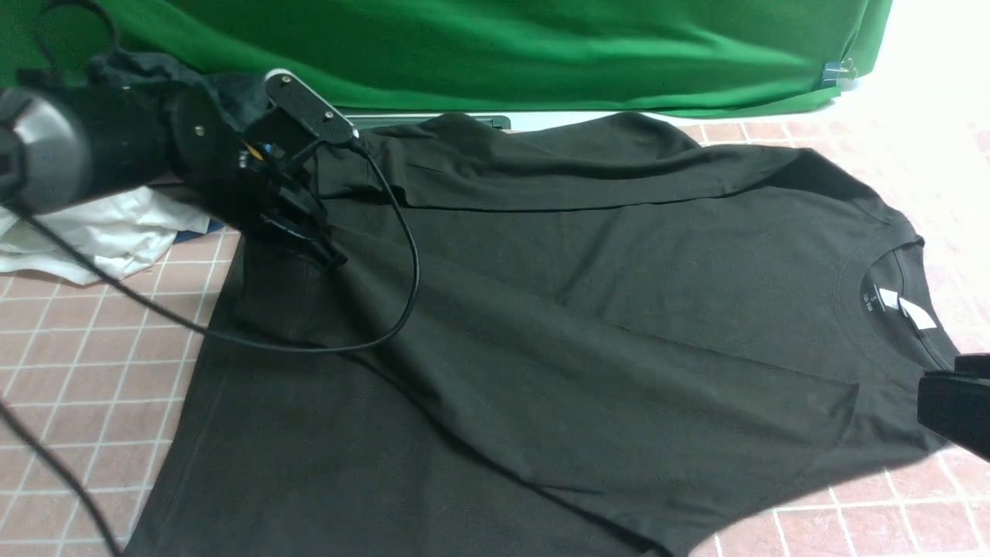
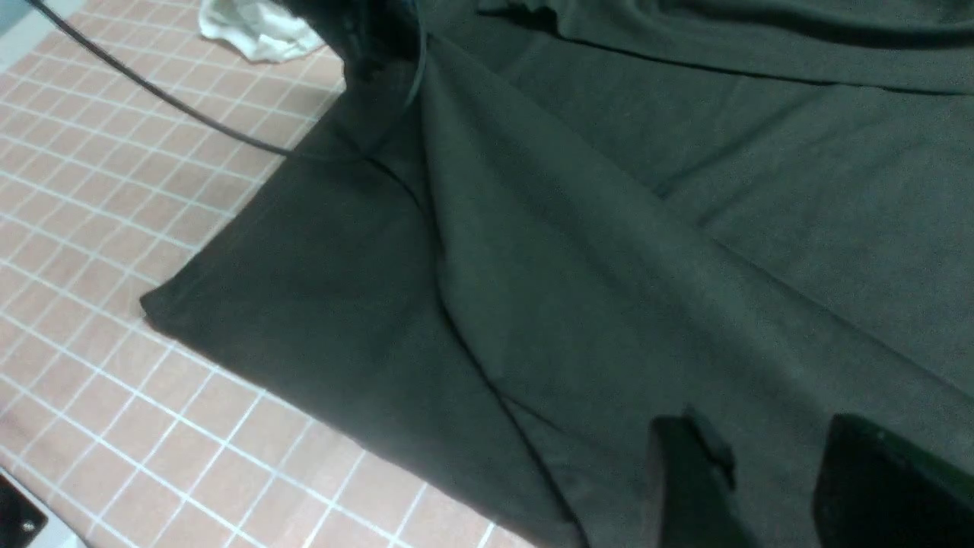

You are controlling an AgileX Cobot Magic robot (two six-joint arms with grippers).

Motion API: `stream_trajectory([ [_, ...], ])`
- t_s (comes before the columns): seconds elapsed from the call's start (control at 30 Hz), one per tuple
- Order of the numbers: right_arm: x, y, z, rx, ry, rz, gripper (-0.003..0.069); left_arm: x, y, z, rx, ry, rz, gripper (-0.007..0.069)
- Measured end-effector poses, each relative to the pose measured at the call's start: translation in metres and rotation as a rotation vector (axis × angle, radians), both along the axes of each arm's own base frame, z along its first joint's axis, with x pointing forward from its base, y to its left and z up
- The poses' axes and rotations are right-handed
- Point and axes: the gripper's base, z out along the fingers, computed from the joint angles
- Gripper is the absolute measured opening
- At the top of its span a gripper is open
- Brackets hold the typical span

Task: Fold a long-sleeved shirt over a pink coffee tablecloth.
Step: 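Fold the left side of the black T-shirt inward over its body, then fold the left side of the dark shirt inward over its body with the left gripper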

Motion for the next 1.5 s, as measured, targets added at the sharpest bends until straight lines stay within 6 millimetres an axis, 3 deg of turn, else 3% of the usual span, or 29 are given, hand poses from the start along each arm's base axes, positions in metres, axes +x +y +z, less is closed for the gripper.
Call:
stream_trajectory([
  [0.13, 0.000, 0.000, 0.000, 0.000, 0.000, 0.000, 0.0239, 0.012, 0.001, -0.009, 0.038, -0.005, -0.013, 0.0112],
  [0.17, 0.000, 0.000, 0.000, 0.001, 0.001, 0.000, 0.0239, 0.014, 0.002, -0.011, 0.067, -0.016, -0.029, 0.0175],
  [0.27, 0.000, 0.000, 0.000, 0.001, 0.001, 0.000, 0.0239, 0.015, 0.003, -0.011, 0.085, -0.021, -0.031, 0.0259],
  [0.33, 0.000, 0.000, 0.000, 0.002, -0.001, 0.000, 0.0239, 0.015, 0.005, -0.006, 0.060, -0.035, 0.031, 0.0388],
  [0.43, 0.000, 0.000, 0.000, 0.001, -0.002, -0.001, 0.0239, 0.012, 0.006, 0.004, 0.016, -0.043, 0.099, 0.0448],
  [0.53, 0.000, 0.000, 0.001, -0.003, -0.002, -0.002, 0.0239, 0.008, 0.006, 0.020, -0.007, -0.060, 0.115, 0.0426],
  [0.7, 0.001, -0.001, 0.018, -0.019, -0.003, -0.007, 0.0239, 0.011, 0.001, 0.039, 0.044, -0.113, -0.042, 0.0122],
  [0.77, 0.001, -0.001, 0.027, -0.024, -0.016, -0.001, 0.0239, 0.018, -0.001, 0.039, 0.059, -0.116, -0.088, 0.0052],
  [0.83, 0.003, 0.000, 0.033, -0.027, -0.016, -0.001, 0.0239, 0.027, -0.003, 0.034, 0.082, -0.120, -0.129, 0.0033],
  [0.97, 0.008, 0.004, 0.041, -0.043, -0.018, -0.006, 0.0239, 0.046, -0.005, 0.013, 0.150, -0.111, -0.229, 0.0113],
  [1.07, 0.014, 0.009, 0.047, -0.051, -0.021, -0.009, 0.0239, 0.060, -0.006, -0.002, 0.183, -0.136, -0.265, 0.0260],
  [1.1, 0.014, 0.009, 0.048, -0.050, -0.023, -0.009, 0.0239, 0.061, -0.006, -0.003, 0.183, -0.137, -0.264, 0.0260],
  [1.2, 0.020, 0.014, 0.048, -0.067, -0.012, -0.009, 0.0239, 0.075, -0.007, -0.016, 0.204, -0.195, -0.268, 0.0412],
  [1.33, 0.024, 0.017, 0.044, -0.089, 0.012, -0.011, 0.0239, 0.084, -0.008, -0.031, 0.231, -0.195, -0.302, 0.0457],
  [1.5, 0.024, 0.018, 0.044, -0.092, 0.014, -0.011, 0.0239, 0.086, -0.008, -0.043, 0.248, -0.173, -0.330, 0.0440],
])
